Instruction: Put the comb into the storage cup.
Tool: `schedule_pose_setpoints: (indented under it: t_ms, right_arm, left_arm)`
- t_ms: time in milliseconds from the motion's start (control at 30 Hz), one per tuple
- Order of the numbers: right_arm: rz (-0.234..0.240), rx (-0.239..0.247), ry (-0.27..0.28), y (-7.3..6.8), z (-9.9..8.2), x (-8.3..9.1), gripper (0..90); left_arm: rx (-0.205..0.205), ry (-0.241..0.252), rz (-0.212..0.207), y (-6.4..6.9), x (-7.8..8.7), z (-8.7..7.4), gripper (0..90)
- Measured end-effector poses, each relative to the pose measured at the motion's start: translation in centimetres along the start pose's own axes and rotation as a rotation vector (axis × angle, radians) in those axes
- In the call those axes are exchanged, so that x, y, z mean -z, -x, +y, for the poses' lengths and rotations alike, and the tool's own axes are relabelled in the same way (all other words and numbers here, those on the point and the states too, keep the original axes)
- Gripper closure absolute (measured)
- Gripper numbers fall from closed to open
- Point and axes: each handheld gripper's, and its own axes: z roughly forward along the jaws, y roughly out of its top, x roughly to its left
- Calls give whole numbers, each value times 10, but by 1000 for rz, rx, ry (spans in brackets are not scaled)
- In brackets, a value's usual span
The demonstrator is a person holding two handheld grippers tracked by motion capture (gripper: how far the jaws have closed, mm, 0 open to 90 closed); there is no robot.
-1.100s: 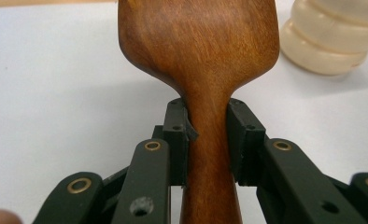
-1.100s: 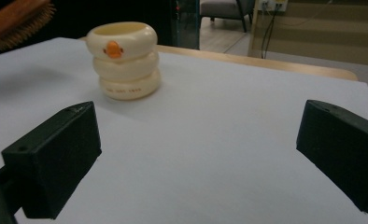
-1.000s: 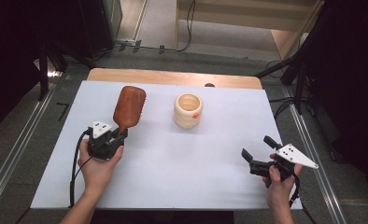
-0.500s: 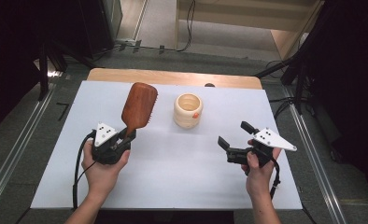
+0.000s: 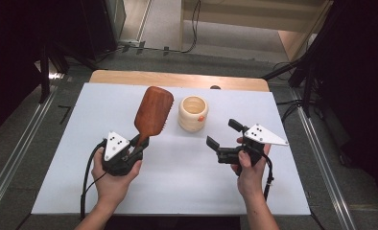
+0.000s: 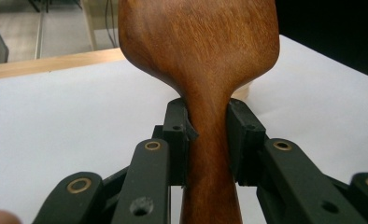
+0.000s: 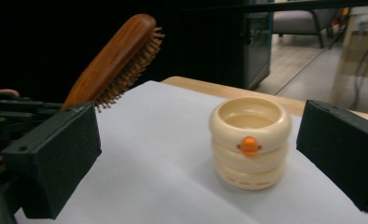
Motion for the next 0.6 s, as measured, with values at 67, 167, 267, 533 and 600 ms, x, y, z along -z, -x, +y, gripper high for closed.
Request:
schedule_pose_setpoints:
  t_ms: [67, 167, 267, 533, 600]
  right_arm:
    - [20, -13, -13, -3, -2, -3, 0]
    - [36, -47, -5, -7, -3, -6, 0]
    - [51, -75, 4, -11, -2, -9, 0]
    - [83, -116, -4, -24, -1, -15, 0]
    - [89, -122, -3, -27, -1, -17, 0]
  left_arm:
    - [-9, 10, -5, 5, 0, -1, 729]
    - [-24, 16, -15, 11, 1, -2, 729]
    - [-25, 28, -25, 16, 1, -5, 729]
    - [-45, 43, -56, 28, 0, -12, 729]
    - [-60, 47, -58, 32, 0, -13, 729]
